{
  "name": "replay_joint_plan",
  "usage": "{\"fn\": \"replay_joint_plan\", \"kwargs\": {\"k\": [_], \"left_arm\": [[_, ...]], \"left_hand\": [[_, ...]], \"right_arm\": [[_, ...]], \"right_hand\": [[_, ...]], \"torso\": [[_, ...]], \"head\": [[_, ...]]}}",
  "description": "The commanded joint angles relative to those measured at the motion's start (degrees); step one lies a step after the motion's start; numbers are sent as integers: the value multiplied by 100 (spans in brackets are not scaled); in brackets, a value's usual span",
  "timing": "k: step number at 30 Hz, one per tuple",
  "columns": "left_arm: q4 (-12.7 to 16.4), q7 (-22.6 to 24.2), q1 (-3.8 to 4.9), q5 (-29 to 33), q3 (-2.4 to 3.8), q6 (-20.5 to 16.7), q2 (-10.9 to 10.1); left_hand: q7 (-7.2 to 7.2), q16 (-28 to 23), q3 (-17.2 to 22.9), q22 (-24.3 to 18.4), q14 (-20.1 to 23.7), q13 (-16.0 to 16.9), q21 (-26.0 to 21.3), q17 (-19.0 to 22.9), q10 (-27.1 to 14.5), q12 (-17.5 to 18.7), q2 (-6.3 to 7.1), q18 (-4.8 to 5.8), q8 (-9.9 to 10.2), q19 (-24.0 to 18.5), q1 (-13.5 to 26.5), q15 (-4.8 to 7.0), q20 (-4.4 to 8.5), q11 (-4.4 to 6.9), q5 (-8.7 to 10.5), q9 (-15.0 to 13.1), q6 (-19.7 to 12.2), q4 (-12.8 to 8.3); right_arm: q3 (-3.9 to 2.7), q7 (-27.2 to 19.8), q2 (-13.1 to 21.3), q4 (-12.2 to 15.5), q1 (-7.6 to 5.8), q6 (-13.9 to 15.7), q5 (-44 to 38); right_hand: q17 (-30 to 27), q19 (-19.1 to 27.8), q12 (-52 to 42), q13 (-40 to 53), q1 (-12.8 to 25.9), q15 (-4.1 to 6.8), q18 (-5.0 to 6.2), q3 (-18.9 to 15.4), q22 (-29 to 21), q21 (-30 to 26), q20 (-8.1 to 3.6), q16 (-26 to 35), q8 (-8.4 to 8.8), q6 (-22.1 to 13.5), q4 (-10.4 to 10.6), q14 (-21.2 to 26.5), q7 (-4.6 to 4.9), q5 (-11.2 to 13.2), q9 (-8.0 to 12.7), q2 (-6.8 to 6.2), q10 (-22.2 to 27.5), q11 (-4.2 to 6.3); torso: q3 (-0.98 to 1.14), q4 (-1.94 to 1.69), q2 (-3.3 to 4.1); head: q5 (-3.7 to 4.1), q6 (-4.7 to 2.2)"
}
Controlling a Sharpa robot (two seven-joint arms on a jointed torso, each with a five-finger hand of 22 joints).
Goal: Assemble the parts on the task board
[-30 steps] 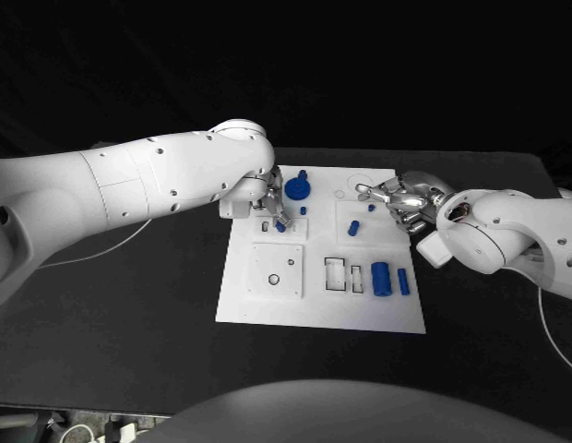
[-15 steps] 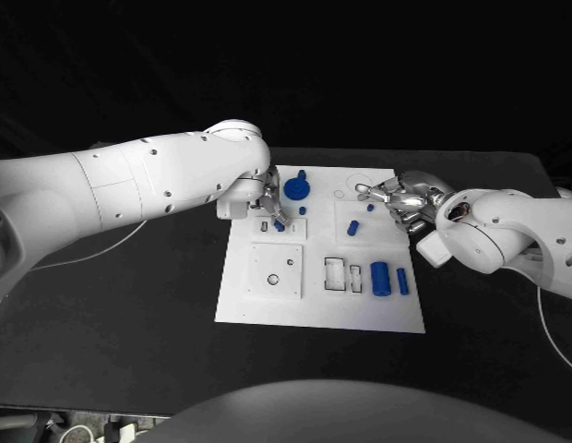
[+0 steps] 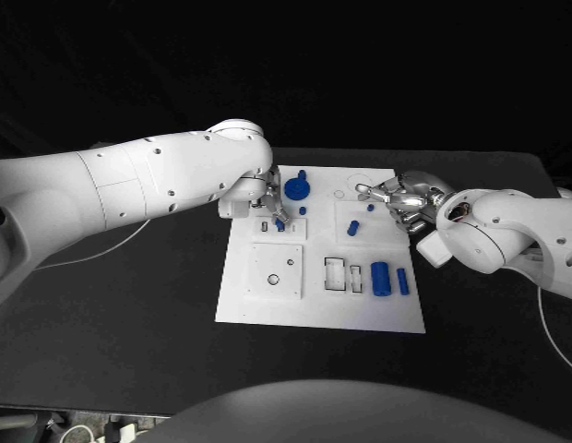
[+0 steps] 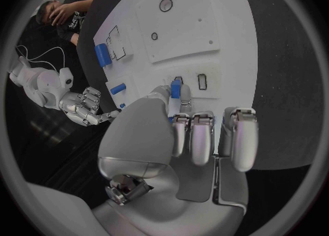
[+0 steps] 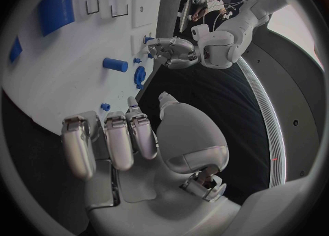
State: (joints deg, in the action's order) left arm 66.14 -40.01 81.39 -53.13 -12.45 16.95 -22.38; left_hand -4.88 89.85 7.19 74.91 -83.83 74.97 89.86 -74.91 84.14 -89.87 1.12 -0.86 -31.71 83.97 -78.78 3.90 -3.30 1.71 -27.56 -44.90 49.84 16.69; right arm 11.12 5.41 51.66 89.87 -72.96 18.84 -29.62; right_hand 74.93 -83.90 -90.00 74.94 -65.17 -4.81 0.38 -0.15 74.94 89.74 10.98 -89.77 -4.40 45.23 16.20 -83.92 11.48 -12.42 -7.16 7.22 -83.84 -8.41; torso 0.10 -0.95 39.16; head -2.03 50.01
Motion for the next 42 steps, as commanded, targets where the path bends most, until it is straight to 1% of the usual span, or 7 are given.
{"fn": "replay_joint_plan", "kwargs": {"k": [1, 11, 18, 21, 26, 39, 42], "left_arm": [[-3, -833, 0, 11, 2, 92, 22], [12, -843, -1, 29, 1, 165, 19], [-25, -840, -1, 36, 0, 191, 18], [-31, -835, -1, 44, -1, 193, 21], [-33, -818, -1, 63, -1, 179, 20], [-23, -800, -1, 102, -1, 213, 19], [-17, -804, -1, 107, -2, 215, 22]], "left_hand": [[367, 15, 33, 1509, -617, 1503, 14, -1509, 586, -13, -43, 86, -10, 603, -39, 41, 40, 25, 17, -2, 418, -3], [367, 15, 39, 1509, -617, 1503, 14, -1509, 586, -13, -44, 86, -8, 603, -35, 41, 40, 25, 17, -6, 421, -2], [367, 15, 43, 1509, -617, 1503, 14, -1509, 586, -13, -44, 86, -7, 603, -32, 41, 40, 25, 17, -9, 424, -1], [367, 15, 43, 1509, -617, 1503, 14, -1509, 586, -13, -44, 86, -7, 603, -31, 41, 40, 25, 17, -9, 424, -1], [366, 15, 44, 1509, -617, 1503, 14, -1509, 586, -13, -42, 86, -6, 603, -28, 41, 40, 24, 18, -12, 426, 0], [366, 15, 48, 1509, -617, 1503, 14, -1509, 586, -13, -41, 86, -3, 603, -25, 41, 40, 24, 19, -14, 425, 0], [365, 15, 51, 1509, -617, 1503, 14, -1509, 586, -13, -38, 86, 1, 603, -19, 41, 40, 23, 20, -17, 423, 1]], "right_arm": [[0, -1, -3, 2, 4, -89, -35], [0, 2, -12, -5, 4, -91, -35], [0, 5, -16, -5, 4, -96, -35], [0, 8, -12, -4, 4, -93, -35], [1, 8, -14, -4, 5, -95, -35], [1, 9, -14, 1, 5, -92, -35], [1, 7, -16, -2, 6, -91, -35]], "right_hand": [[1507, -610, 0, 1506, -5, -45, -38, -32, 1506, 26, 31, -23, -34, -34, -4, -608, 142, 5, 5, 37, -616, -39], [1507, -610, 0, 1506, -5, -45, -38, -32, 1506, 26, 31, -23, -34, -34, -4, -608, 142, 5, 5, 37, -616, -39], [1507, -610, 0, 1506, -5, -45, -38, -32, 1506, 26, 31, -23, -34, -34, -4, -608, 142, 5, 5, 37, -616, -39], [1507, -610, 0, 1506, -5, -45, -38, -32, 1506, 26, 31, -23, -34, -34, -4, -608, 142, 5, 5, 37, -616, -39], [1507, -610, 0, 1506, -5, -45, -38, -32, 1506, 26, 31, -23, -34, -34, -4, -608, 142, 5, 5, 37, -616, -39], [1507, -610, 0, 1506, -10, -49, -38, -37, 1506, 26, 36, -23, -35, -37, -4, -608, 146, 5, 6, 45, -616, -43], [1507, -610, 0, 1506, -10, -49, -38, -37, 1506, 26, 36, -23, -35, -37, -4, -608, 146, 5, 6, 45, -616, -43]], "torso": [[1, 0, 0], [-1, -4, -3], [-5, -2, 1], [-4, -6, 4], [-3, 3, 0], [-1, -4, 2], [-2, -3, 0]], "head": [[-2, -1], [6, -1], [-20, -1], [-9, -1], [-11, -1], [-2, -1], [-35, -1]]}}
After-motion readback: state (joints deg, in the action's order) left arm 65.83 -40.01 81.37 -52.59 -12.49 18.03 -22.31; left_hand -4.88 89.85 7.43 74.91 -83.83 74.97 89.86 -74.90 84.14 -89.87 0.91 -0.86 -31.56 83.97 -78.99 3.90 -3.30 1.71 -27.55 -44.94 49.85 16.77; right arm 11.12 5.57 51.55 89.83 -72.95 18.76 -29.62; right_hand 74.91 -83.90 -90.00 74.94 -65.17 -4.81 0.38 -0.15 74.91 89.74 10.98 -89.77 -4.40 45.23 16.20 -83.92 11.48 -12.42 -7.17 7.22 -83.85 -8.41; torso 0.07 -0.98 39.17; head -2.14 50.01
